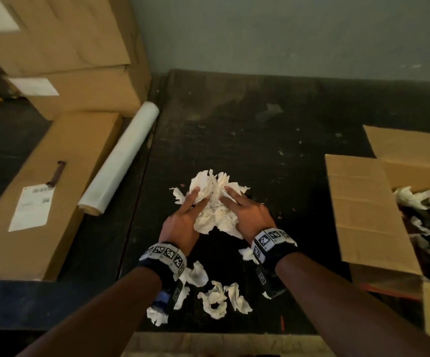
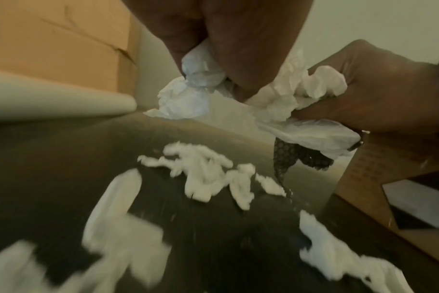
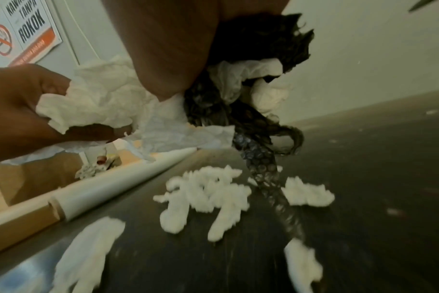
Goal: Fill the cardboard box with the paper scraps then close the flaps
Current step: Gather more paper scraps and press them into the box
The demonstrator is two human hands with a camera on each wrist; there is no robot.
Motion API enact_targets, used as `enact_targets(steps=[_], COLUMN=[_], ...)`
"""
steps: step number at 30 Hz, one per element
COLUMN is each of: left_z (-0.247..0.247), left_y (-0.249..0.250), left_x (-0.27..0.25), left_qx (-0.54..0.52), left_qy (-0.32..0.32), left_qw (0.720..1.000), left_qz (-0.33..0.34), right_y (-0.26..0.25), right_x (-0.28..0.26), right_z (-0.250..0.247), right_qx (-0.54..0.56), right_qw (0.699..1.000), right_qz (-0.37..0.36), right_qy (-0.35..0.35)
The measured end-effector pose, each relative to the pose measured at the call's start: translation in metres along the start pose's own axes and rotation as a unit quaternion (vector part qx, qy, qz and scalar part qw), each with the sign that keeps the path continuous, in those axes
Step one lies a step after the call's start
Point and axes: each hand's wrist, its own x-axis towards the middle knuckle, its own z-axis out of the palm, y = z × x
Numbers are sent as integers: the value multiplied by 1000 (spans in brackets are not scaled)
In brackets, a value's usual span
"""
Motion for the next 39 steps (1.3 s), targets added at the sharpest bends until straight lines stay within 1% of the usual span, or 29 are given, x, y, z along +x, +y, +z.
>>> enact_targets(steps=[2, 5, 8, 12, 16, 19, 23, 28, 31, 35, 39], left_z=[-17, -44, -68, -86, -85, -68, -35, 24, 61, 111, 155], left_y=[10, 34, 64, 114, 178, 230, 304, 388, 429, 466, 479], left_x=[10, 29, 47, 69, 89, 103, 116, 128, 127, 124, 122], left_qx=[10, 30, 28, 34, 29, 19, 0, -15, -24, -15, 22], left_qy=[42, 65, 93, 111, 128, 129, 113, 74, 40, -5, -56], left_qw=[999, 996, 992, 986, 978, 975, 971, 969, 967, 968, 967], left_qz=[25, 50, 78, 118, 161, 180, 211, 236, 250, 249, 247], right_y=[0, 5, 16, 45, 88, 129, 191, 275, 320, 365, 398], right_x=[-1, -3, -7, -25, -58, -92, -142, -203, -237, -271, -286], right_z=[-25, -63, -101, -147, -185, -207, -228, -227, -218, -193, -164], right_qx=[-4, -17, -34, -52, -72, -80, -92, -90, -75, -64, -48], right_qw=[999, 997, 993, 986, 978, 973, 970, 966, 967, 965, 967], right_qz=[2, 5, 12, 23, 46, 65, 100, 142, 170, 199, 218], right_qy=[31, 70, 111, 156, 191, 208, 204, 197, 175, 157, 122])
